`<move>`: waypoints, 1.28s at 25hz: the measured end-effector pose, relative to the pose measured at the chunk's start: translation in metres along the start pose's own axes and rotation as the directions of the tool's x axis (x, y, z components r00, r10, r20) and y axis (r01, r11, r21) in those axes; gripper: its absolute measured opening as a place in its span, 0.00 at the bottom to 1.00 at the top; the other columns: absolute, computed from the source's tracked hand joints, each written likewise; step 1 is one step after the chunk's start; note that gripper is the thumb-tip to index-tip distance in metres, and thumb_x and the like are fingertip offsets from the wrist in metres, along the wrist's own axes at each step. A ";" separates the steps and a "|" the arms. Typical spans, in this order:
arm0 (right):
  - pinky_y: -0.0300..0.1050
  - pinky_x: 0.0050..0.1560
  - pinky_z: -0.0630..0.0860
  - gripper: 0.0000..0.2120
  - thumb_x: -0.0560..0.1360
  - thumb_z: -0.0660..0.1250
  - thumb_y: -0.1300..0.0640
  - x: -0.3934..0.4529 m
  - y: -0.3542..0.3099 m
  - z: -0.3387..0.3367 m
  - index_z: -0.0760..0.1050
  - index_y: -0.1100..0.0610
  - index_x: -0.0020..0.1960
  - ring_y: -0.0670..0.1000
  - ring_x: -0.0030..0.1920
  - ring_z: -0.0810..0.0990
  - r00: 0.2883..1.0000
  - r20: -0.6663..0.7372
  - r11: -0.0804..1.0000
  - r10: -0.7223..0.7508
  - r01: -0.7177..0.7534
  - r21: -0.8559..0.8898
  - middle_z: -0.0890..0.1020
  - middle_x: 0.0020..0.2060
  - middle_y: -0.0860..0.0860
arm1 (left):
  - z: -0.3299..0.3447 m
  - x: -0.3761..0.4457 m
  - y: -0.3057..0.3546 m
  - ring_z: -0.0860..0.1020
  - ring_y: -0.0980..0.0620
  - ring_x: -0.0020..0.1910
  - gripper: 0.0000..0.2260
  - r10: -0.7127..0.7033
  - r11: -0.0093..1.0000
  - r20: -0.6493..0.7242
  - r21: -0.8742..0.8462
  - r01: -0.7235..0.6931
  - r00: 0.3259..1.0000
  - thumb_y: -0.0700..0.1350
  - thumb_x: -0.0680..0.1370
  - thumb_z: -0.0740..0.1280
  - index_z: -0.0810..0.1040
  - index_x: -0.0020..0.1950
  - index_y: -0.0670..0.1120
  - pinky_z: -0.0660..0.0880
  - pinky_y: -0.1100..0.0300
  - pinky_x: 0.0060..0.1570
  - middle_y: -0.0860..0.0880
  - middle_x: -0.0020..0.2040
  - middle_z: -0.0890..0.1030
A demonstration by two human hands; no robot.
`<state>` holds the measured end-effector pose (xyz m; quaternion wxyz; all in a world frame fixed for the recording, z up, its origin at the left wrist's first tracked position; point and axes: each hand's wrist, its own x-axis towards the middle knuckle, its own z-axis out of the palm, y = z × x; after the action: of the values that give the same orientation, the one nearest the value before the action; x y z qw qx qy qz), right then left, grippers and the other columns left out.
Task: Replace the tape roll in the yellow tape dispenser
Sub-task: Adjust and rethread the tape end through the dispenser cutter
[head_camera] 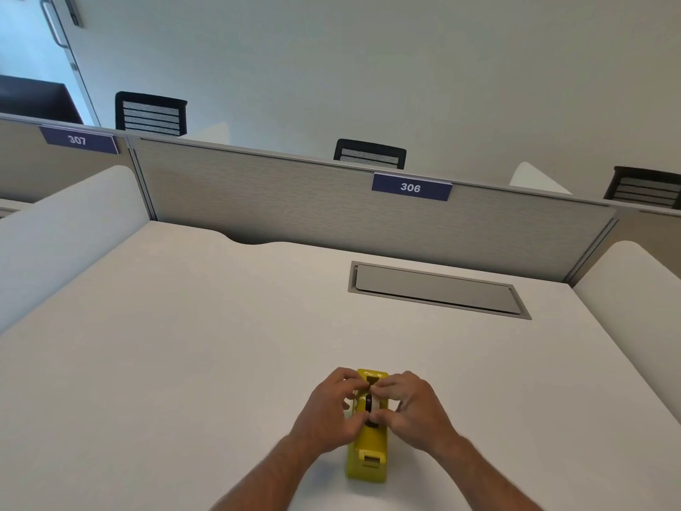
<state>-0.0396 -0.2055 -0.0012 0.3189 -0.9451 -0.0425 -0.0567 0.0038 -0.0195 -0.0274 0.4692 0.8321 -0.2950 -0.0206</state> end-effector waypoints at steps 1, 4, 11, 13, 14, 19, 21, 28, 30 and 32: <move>0.43 0.52 0.77 0.19 0.63 0.78 0.48 0.000 0.000 0.000 0.84 0.47 0.54 0.45 0.53 0.77 1.000 0.001 1.000 0.006 -0.006 0.019 0.78 0.49 0.33 | 0.001 0.000 0.000 0.76 0.63 0.48 0.18 -0.010 1.000 0.003 0.003 0.010 1.000 0.49 0.69 0.73 0.80 0.60 0.53 0.77 0.70 0.43 0.58 0.57 0.75; 0.42 0.48 0.78 0.17 0.63 0.80 0.52 0.001 0.001 -0.001 0.85 0.48 0.51 0.44 0.52 0.78 1.000 -0.006 0.996 0.031 -0.030 0.078 0.77 0.46 0.29 | 0.002 0.001 0.000 0.77 0.59 0.50 0.20 -0.044 0.999 0.012 0.031 0.043 0.999 0.52 0.70 0.73 0.79 0.62 0.55 0.77 0.69 0.44 0.60 0.60 0.73; 0.41 0.47 0.79 0.14 0.66 0.79 0.60 0.002 0.005 -0.002 0.85 0.45 0.47 0.42 0.51 0.80 0.999 -0.022 0.989 0.027 -0.024 0.145 0.81 0.43 0.32 | 0.004 0.003 0.000 0.71 0.58 0.64 0.27 -0.127 0.988 0.074 0.095 0.119 0.989 0.62 0.67 0.73 0.76 0.65 0.58 0.78 0.58 0.58 0.61 0.71 0.64; 0.41 0.47 0.80 0.14 0.68 0.78 0.62 0.004 0.006 -0.004 0.85 0.44 0.46 0.43 0.49 0.80 0.999 -0.038 0.990 -0.005 0.011 0.139 0.83 0.41 0.34 | 0.006 0.004 0.000 0.71 0.57 0.64 0.28 -0.147 0.985 0.076 0.102 0.139 0.986 0.63 0.66 0.74 0.76 0.64 0.58 0.78 0.57 0.58 0.60 0.72 0.63; 0.41 0.47 0.80 0.13 0.68 0.78 0.61 0.004 0.007 -0.005 0.85 0.45 0.46 0.44 0.48 0.80 0.999 -0.035 0.991 -0.012 0.017 0.131 0.83 0.41 0.36 | 0.006 0.004 -0.001 0.71 0.56 0.63 0.28 -0.146 0.986 0.080 0.095 0.138 0.986 0.63 0.66 0.74 0.75 0.64 0.59 0.78 0.58 0.57 0.60 0.72 0.63; 0.39 0.45 0.77 0.06 0.71 0.75 0.53 0.007 0.008 -0.011 0.85 0.48 0.48 0.43 0.47 0.79 0.993 0.019 0.994 -0.112 0.112 0.009 0.83 0.44 0.40 | 0.004 0.007 -0.001 0.73 0.55 0.60 0.25 -0.159 0.986 0.095 0.061 0.154 0.983 0.63 0.65 0.75 0.75 0.60 0.61 0.77 0.61 0.54 0.59 0.72 0.64; 0.39 0.45 0.76 0.05 0.72 0.74 0.54 0.009 0.008 -0.012 0.85 0.50 0.48 0.44 0.45 0.78 0.980 0.015 0.978 -0.200 0.201 -0.062 0.85 0.44 0.44 | 0.006 0.007 -0.003 0.72 0.55 0.62 0.27 -0.174 0.983 0.103 0.082 0.166 0.979 0.64 0.65 0.75 0.75 0.62 0.61 0.78 0.59 0.57 0.60 0.73 0.63; 0.39 0.41 0.79 0.10 0.73 0.71 0.47 0.004 0.007 -0.019 0.84 0.49 0.52 0.45 0.47 0.77 0.958 0.097 0.954 -0.270 0.280 -0.105 0.85 0.47 0.43 | 0.005 0.008 -0.006 0.73 0.55 0.63 0.29 -0.168 0.984 0.116 0.086 0.159 0.979 0.64 0.65 0.75 0.77 0.64 0.59 0.78 0.55 0.59 0.61 0.72 0.63; 0.38 0.42 0.77 0.06 0.74 0.72 0.50 0.003 0.005 -0.021 0.84 0.49 0.48 0.45 0.44 0.77 0.946 0.103 0.940 -0.309 0.320 -0.120 0.85 0.45 0.43 | 0.004 0.009 -0.007 0.73 0.55 0.62 0.28 -0.157 0.985 0.126 0.087 0.147 0.980 0.62 0.65 0.76 0.77 0.63 0.58 0.78 0.55 0.59 0.60 0.72 0.64; 0.38 0.42 0.77 0.03 0.73 0.73 0.53 0.003 0.003 -0.021 0.85 0.50 0.46 0.44 0.43 0.78 0.939 0.087 0.929 -0.332 0.342 -0.140 0.86 0.44 0.43 | 0.004 0.009 -0.007 0.73 0.55 0.62 0.27 -0.155 0.985 0.133 0.091 0.144 0.979 0.62 0.65 0.76 0.77 0.63 0.59 0.78 0.55 0.58 0.59 0.72 0.64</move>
<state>-0.0380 -0.2208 0.0145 0.2294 -0.9468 -0.2094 -0.0847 0.0132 -0.0247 -0.0325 0.4106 0.8667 -0.2642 -0.1020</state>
